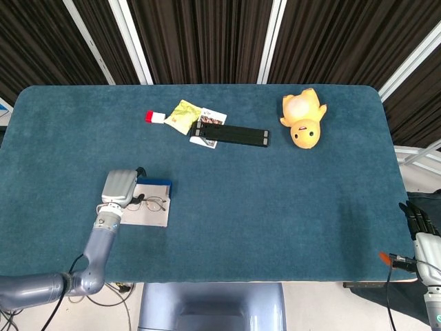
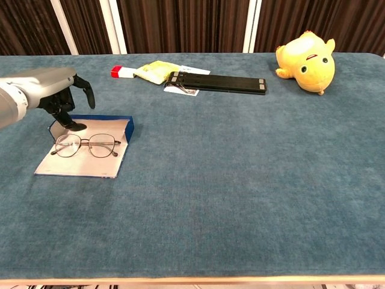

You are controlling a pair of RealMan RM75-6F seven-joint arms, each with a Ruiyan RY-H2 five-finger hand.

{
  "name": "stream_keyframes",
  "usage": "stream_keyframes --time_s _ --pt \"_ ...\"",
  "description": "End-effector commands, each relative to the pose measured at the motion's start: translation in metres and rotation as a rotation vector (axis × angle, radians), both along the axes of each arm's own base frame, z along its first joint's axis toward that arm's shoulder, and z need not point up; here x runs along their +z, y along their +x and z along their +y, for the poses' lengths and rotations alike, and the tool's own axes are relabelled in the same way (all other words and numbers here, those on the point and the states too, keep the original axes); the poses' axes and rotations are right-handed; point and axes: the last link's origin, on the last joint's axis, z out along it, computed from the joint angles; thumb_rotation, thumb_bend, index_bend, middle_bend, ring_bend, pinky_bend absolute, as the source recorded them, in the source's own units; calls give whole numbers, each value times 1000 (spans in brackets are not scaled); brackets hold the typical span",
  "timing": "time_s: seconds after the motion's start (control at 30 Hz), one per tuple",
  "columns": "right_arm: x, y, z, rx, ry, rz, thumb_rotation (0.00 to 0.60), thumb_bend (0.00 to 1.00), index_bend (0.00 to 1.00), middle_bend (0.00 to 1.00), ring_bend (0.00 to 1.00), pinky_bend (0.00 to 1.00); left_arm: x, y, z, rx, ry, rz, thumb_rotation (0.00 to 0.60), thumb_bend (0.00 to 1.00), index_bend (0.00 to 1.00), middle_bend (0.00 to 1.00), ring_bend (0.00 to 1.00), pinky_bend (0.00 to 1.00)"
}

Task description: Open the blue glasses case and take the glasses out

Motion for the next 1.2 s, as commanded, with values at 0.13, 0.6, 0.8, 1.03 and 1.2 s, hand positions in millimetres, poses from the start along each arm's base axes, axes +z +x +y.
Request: stream_keyframes --time_s 0.13,0.6,0.8,1.03,1.2 --pt "0 0 0 1 3 -3 600 163 0 0 0 200 5 -8 -22 11 -36 13 600 334 501 1000 893 942" --pt "0 1 1 0 3 -8 600 162 0 0 0 200 -5 -10 -15 45 -27 11 600 348 529 1000 900 949" --pt "0 1 0 0 2 -9 600 163 0 0 0 200 -12 -9 -15 53 -39 15 600 360 532 1000 900 949" --pt "0 1 0 0 1 -9 600 163 0 0 0 200 -19 -8 -15 59 -52 18 600 361 536 1000 902 949" --pt "0 1 1 0 2 -10 600 163 0 0 0 200 -22 -9 -13 69 -45 20 600 363 539 1000 902 949"
